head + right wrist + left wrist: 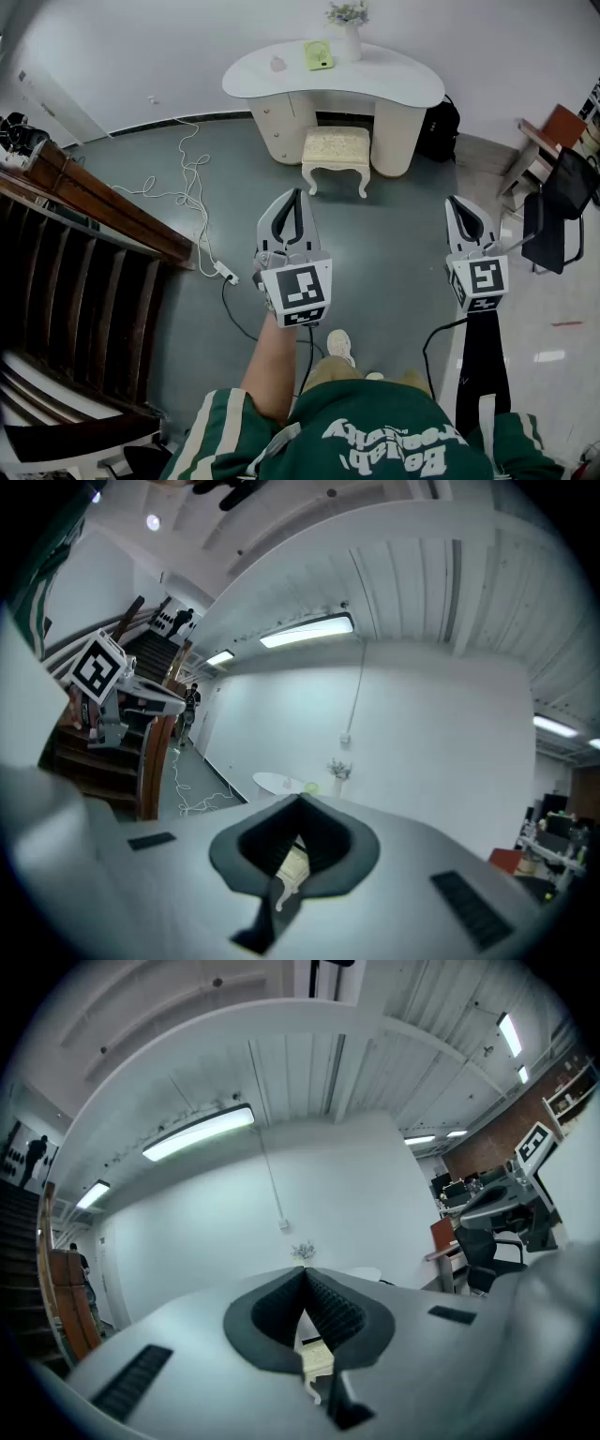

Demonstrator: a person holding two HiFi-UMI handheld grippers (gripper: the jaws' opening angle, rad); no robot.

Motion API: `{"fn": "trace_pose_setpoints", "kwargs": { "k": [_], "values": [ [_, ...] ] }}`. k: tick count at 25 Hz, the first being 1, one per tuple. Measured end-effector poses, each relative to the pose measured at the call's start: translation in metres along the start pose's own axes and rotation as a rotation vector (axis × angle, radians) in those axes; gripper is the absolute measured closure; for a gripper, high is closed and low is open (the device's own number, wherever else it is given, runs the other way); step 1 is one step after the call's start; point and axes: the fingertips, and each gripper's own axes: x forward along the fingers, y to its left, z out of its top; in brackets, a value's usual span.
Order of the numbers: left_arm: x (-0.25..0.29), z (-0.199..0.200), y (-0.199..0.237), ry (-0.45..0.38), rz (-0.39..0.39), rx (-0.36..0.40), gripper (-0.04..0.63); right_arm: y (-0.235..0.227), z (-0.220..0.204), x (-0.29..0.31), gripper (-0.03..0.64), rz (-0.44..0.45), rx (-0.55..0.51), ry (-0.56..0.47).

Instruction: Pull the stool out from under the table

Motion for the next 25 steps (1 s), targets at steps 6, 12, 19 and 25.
{"fn": "trace_pose_setpoints", "kwargs": {
  "k": [6, 12, 19, 25],
  "values": [
    [-0.066, 0.034, -0.058, -0.002, 0.019, -0.044, 0.592, -0.016, 0.000, -0.087, 0.614, -0.012, 0.046, -0.052],
    [-0.130, 0.036, -0.103, 0.070, 0.014, -0.042, 0.592, -0.028, -0.005, -0.165, 0.612, -0.009, 0.191, -0.117],
    [-0.174, 0.021, -0.138, 0.155, -0.039, -0.009, 0.398, -0.023, -0.016, -0.213, 0.539, 0.015, 0.303, -0.128],
    [-0.185, 0.014, -0.178, 0.175, -0.232, -0.174, 0.170, 0.012, -0.016, -0.213, 0.104, 0.201, 0.296, -0.112]
  ]
}}
